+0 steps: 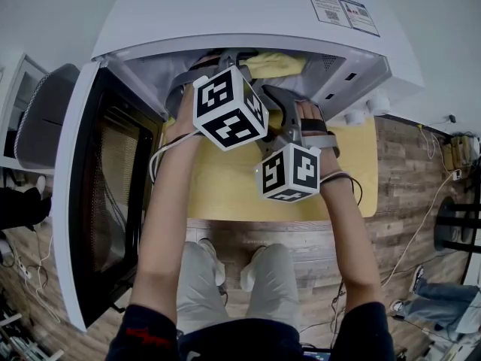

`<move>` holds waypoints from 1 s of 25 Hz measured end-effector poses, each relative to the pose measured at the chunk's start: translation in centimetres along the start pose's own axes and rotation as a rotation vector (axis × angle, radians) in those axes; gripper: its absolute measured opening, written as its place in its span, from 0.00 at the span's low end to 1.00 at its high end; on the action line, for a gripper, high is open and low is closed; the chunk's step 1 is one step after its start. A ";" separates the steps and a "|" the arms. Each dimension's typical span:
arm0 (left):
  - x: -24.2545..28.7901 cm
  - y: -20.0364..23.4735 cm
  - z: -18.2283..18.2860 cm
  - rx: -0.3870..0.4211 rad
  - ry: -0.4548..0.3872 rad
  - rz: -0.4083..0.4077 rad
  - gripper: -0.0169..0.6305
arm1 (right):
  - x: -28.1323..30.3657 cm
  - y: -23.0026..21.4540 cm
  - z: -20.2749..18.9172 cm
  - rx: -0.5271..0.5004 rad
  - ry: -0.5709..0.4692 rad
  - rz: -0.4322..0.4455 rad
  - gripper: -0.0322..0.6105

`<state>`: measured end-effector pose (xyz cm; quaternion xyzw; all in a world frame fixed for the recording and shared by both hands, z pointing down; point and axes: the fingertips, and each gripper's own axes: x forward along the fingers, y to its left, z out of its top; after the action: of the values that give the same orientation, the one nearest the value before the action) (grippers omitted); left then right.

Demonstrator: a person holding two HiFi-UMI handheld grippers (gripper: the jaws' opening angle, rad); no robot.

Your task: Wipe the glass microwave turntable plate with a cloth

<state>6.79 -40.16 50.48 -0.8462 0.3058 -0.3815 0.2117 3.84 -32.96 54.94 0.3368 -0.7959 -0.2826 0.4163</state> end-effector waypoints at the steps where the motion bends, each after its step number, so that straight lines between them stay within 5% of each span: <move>1: 0.0 -0.1 0.1 0.005 -0.003 -0.003 0.21 | 0.0 0.0 0.0 0.001 0.000 -0.002 0.51; 25: 0.3 1.1 -0.7 -0.006 0.021 0.060 0.21 | 0.0 -0.1 0.0 0.004 0.001 -0.012 0.51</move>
<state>5.99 -41.25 50.40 -0.8332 0.3345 -0.3831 0.2172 3.89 -33.08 54.87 0.3427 -0.7943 -0.2833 0.4141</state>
